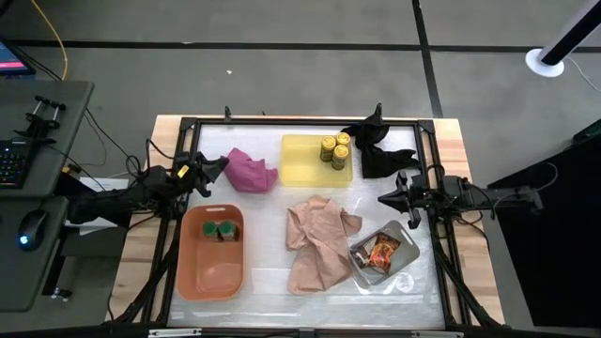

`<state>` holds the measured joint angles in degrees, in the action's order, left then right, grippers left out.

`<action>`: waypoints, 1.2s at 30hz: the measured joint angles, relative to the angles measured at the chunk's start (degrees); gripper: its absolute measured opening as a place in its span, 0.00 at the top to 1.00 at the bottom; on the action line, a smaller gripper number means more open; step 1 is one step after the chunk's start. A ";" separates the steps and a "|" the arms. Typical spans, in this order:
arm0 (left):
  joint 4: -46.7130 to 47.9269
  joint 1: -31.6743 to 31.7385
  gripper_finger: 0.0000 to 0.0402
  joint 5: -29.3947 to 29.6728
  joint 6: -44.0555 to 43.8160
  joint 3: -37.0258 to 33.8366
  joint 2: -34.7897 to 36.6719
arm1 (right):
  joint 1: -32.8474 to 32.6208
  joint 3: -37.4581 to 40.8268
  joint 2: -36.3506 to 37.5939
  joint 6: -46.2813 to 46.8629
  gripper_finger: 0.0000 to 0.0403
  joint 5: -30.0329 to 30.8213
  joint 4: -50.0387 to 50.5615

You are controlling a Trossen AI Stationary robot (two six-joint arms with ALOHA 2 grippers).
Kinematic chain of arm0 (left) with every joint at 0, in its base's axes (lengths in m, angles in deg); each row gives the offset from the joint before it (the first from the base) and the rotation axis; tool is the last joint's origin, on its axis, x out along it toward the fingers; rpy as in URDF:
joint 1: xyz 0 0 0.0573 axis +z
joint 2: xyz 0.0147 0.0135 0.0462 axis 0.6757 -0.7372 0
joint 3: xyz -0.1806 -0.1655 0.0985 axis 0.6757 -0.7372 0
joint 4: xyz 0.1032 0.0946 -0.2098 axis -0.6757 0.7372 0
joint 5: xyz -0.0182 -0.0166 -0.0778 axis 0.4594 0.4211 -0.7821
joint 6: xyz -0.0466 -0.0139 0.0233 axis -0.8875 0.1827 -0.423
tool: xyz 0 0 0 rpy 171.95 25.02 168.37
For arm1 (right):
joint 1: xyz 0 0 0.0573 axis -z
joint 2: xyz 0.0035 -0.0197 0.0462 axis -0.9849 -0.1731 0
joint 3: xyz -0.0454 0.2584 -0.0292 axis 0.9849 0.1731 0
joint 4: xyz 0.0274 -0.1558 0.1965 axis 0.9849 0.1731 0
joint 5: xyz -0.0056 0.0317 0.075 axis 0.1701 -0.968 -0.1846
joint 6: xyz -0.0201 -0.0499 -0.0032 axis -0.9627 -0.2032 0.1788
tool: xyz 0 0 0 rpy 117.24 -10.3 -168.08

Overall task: Sort spices by type
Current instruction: Return to Home Position

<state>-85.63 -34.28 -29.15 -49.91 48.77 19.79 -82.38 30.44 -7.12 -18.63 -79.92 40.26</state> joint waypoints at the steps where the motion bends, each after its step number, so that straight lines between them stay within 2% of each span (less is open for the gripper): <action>1: 0.36 0.00 1.00 -0.02 1.62 0.00 0.06 | 0.00 0.00 0.00 0.01 1.00 0.00 0.00; 7: 8.06 -3.39 1.00 -1.12 16.61 0.03 1.93 | 0.00 0.00 -0.02 0.01 1.00 0.01 0.39; 15: 13.22 -8.96 1.00 -13.95 25.74 0.02 1.93 | 0.00 -0.04 -0.02 0.02 1.00 0.00 0.87; 24: 13.49 -7.82 1.00 -15.55 22.22 0.02 1.95 | 0.00 -0.09 -0.02 0.01 1.00 0.01 1.22; 36: 13.45 -7.76 1.00 -15.54 22.25 0.02 1.44 | 0.00 -0.09 0.00 0.02 1.00 0.01 1.27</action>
<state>-72.18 -42.04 -44.68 -27.67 48.79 21.23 -82.38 30.35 -7.12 -18.61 -79.91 41.53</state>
